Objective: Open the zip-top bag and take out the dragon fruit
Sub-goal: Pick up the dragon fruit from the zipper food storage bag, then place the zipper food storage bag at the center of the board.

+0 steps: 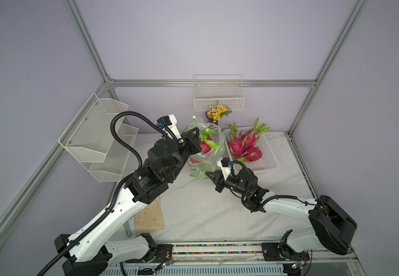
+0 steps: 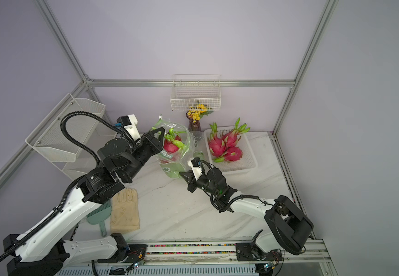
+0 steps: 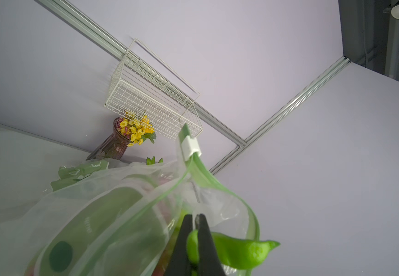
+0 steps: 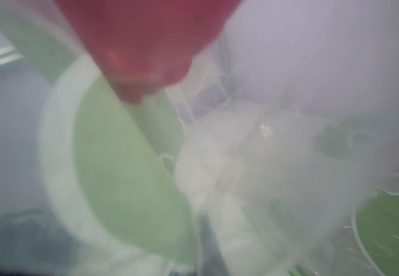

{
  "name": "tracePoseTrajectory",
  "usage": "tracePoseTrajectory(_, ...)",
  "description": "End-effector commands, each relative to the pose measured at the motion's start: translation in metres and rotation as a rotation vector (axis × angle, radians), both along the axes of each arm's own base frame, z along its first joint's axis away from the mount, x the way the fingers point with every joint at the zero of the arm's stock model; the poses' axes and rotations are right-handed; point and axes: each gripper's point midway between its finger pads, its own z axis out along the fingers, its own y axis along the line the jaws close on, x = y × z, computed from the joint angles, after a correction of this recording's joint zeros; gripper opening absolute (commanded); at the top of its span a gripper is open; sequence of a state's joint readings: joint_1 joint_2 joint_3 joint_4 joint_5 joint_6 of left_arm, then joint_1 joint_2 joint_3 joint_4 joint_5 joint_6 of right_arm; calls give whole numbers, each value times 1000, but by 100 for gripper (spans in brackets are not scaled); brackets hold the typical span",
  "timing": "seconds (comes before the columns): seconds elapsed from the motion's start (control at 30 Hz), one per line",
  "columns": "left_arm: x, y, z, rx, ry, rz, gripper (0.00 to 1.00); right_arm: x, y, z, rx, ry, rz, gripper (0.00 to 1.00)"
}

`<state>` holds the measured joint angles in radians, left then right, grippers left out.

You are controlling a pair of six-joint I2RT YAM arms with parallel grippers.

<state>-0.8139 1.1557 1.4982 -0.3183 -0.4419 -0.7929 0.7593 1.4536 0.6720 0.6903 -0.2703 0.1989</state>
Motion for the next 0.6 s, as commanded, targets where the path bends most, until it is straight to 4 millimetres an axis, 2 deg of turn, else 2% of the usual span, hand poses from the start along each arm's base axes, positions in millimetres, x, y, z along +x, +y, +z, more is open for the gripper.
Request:
tracePoseTrajectory(0.0,-17,20,68,-99,-159,17,0,0,2,-18,-5,34,0,0)
tracePoseTrajectory(0.17,-23,31,96,-79,-218,44,0,6,8,-36,-24,80,-5,0)
tracePoseTrajectory(0.3,-28,44,109,-58,-253,82,0,11,18,-35,-2,103,13,0)
tracePoseTrajectory(0.4,-29,56,114,-26,-264,132,0,13,37,-36,3,127,54,0)
tracePoseTrajectory(0.57,-23,81,119,94,-278,255,0,23,71,-51,38,220,116,0)
